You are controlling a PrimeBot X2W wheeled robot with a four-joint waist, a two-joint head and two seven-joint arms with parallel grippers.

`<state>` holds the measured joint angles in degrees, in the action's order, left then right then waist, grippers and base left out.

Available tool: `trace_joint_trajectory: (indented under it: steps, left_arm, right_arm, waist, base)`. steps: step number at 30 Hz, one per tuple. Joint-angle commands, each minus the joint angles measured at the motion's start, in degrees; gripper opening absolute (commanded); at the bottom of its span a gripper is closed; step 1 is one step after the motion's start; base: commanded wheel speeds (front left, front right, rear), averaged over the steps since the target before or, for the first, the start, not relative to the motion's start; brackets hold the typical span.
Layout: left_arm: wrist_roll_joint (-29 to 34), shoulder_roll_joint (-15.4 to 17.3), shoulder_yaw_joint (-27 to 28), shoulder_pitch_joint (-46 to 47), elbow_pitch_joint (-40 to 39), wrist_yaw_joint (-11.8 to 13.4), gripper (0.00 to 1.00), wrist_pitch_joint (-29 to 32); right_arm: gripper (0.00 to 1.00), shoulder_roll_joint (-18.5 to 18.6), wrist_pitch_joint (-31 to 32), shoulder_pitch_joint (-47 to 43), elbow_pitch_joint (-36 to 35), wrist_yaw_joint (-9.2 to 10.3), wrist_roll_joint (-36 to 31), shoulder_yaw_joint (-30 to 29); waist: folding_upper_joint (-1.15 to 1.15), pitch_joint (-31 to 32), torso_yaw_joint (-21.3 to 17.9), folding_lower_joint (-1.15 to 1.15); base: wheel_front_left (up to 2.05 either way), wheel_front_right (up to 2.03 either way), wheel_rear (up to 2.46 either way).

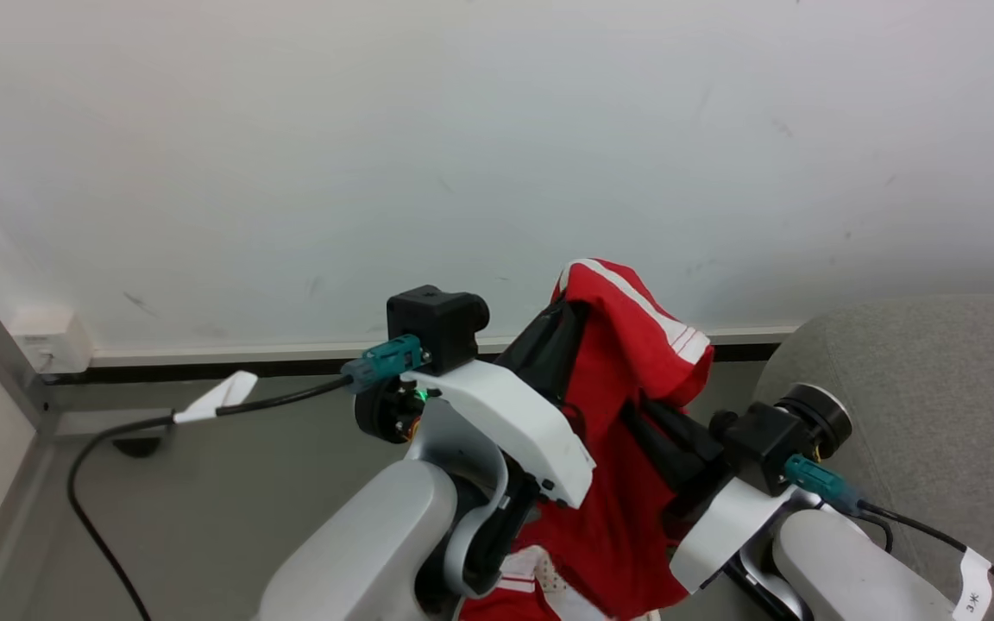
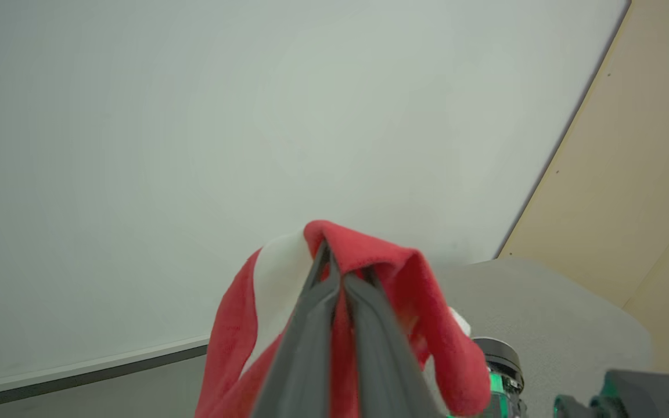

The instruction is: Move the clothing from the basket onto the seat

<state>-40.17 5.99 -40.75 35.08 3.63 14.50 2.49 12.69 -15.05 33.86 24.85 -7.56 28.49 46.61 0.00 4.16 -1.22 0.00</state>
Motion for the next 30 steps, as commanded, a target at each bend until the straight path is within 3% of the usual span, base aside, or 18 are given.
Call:
trace_joint_trajectory:
  steps: [1, 8, 9, 10, 11, 12, 20, 30]
  left_arm:
    - [0.0, 0.3, 0.2, -0.6, 0.4, 0.1, 0.00, -0.3]
    - [-0.2, 1.4, 1.3, -1.8, 2.9, 0.9, 0.00, -1.4]
    - [-0.3, 1.5, 1.3, -1.9, 3.2, 0.9, 0.12, -1.8]
    - [-0.3, 1.5, 1.3, -2.2, 3.5, 0.8, 0.35, -1.9]
    - [-0.3, 1.5, 1.2, -2.4, 3.8, 0.8, 0.49, -2.1]
    - [-0.2, 1.5, 1.0, -2.5, 4.1, 0.7, 0.99, -2.2]
    - [1.2, 2.5, -1.7, -3.9, 5.2, -1.6, 1.00, -3.1]
    - [2.5, 3.3, -4.1, -5.6, 6.3, -2.6, 1.00, -4.2]
  right_arm:
    - [0.00, 0.4, -0.2, -0.9, -0.8, 0.14, 0.4, -0.5]
    - [0.00, 2.6, -0.2, -2.8, -6.8, 0.14, 1.2, -2.8]
    - [0.00, 3.0, -0.2, -2.9, -7.5, 0.14, 1.2, -3.3]
    - [0.00, 3.3, -0.2, -3.0, -8.1, 0.14, 1.2, -3.7]
    - [0.00, 3.5, -0.2, -3.1, -8.6, 0.14, 1.3, -4.0]
    - [0.00, 3.7, -0.2, -3.1, -9.1, 0.14, 1.3, -4.3]
    - [0.00, 6.3, -0.2, -2.7, -11.2, 0.14, 0.7, -6.8]
    - [0.00, 8.6, -0.2, -3.7, -12.6, 0.14, 0.4, -9.8]
  waist:
    - [0.00, -0.1, -0.2, 0.00]
    - [0.00, -0.4, -1.4, 0.00]
    - [0.00, -0.5, -1.6, 0.00]
    - [0.00, -0.5, -1.8, 0.00]
    - [0.00, -0.5, -1.9, 0.00]
    - [0.00, -0.6, -2.1, 0.00]
    - [0.00, -0.8, -2.8, 0.00]
    - [0.00, -1.3, -3.1, 0.00]
  base:
    - [0.00, 0.00, 0.00]
    - [0.00, 0.00, 0.00]
    - [0.00, 0.00, 0.00]
    - [0.00, 0.00, 0.00]
    - [0.00, 0.00, 0.00]
    - [0.00, 0.00, 0.00]
    - [0.00, 0.00, 0.00]
    - [0.00, 0.00, 0.00]
